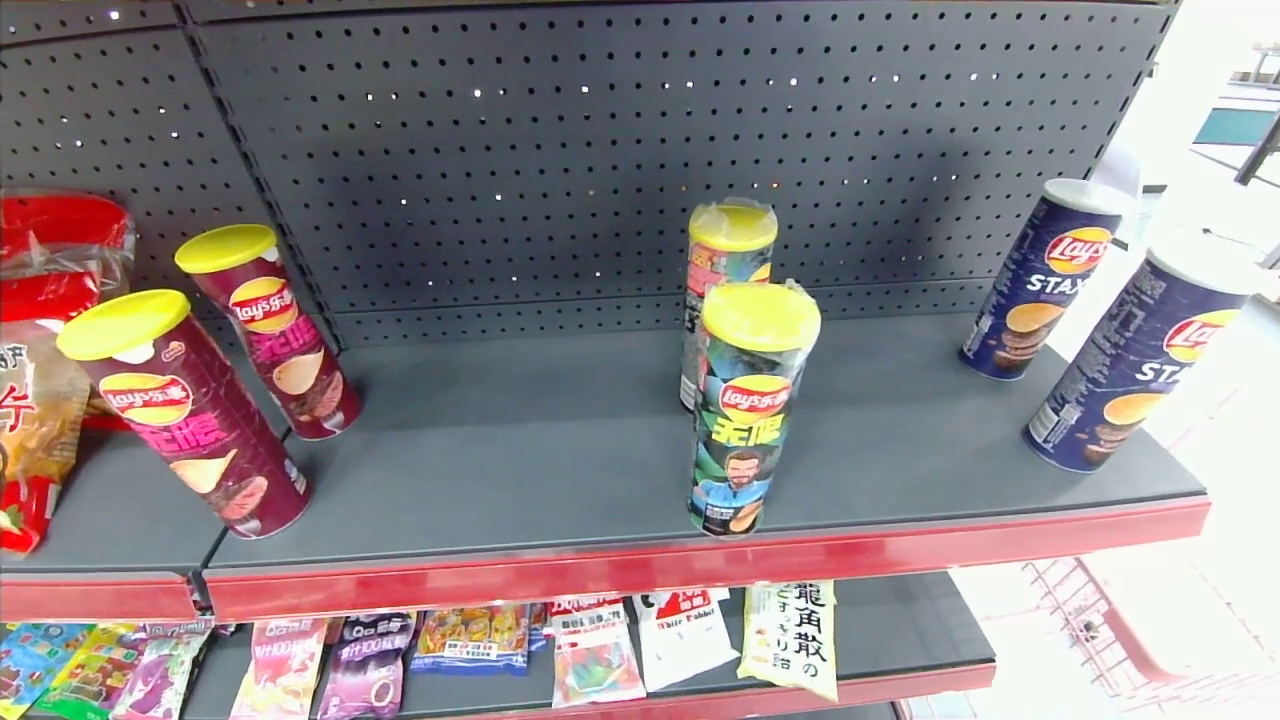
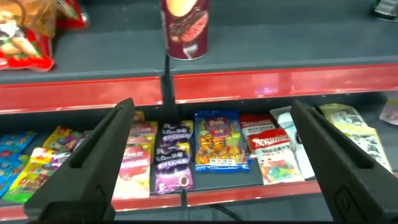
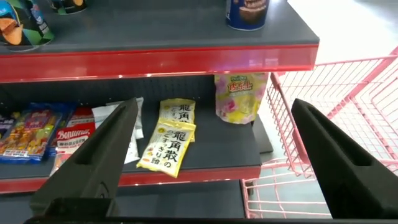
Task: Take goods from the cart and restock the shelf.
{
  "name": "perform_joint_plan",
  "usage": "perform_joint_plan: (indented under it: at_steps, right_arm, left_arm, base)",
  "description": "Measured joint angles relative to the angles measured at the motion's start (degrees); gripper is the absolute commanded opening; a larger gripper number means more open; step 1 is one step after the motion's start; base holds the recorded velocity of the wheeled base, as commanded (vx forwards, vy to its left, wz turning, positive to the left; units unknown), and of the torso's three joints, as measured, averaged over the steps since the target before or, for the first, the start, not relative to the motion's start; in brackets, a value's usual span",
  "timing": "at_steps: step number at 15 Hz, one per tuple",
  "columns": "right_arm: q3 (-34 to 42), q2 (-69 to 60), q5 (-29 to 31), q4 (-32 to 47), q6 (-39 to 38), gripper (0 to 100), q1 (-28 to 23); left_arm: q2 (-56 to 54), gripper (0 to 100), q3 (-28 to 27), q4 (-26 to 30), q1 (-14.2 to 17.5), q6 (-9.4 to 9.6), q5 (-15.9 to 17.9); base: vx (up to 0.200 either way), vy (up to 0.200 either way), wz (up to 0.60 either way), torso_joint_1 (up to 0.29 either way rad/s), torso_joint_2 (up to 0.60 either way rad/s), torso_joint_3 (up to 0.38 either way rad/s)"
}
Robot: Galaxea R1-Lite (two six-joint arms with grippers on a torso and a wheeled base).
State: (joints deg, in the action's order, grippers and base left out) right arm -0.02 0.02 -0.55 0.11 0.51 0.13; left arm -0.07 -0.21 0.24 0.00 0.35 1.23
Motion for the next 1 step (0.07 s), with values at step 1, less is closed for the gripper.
perform_joint_plan:
  at_steps: [1]
  right_arm:
    - [0.0,0.0,0.0,0.0,0.0,100,0.0]
  left_arm:
    - [0.0,100,0.0,0.0,0.0,-0.02,0.0]
  base:
    - [0.000,0.000,0.00,0.000,0.00,0.000]
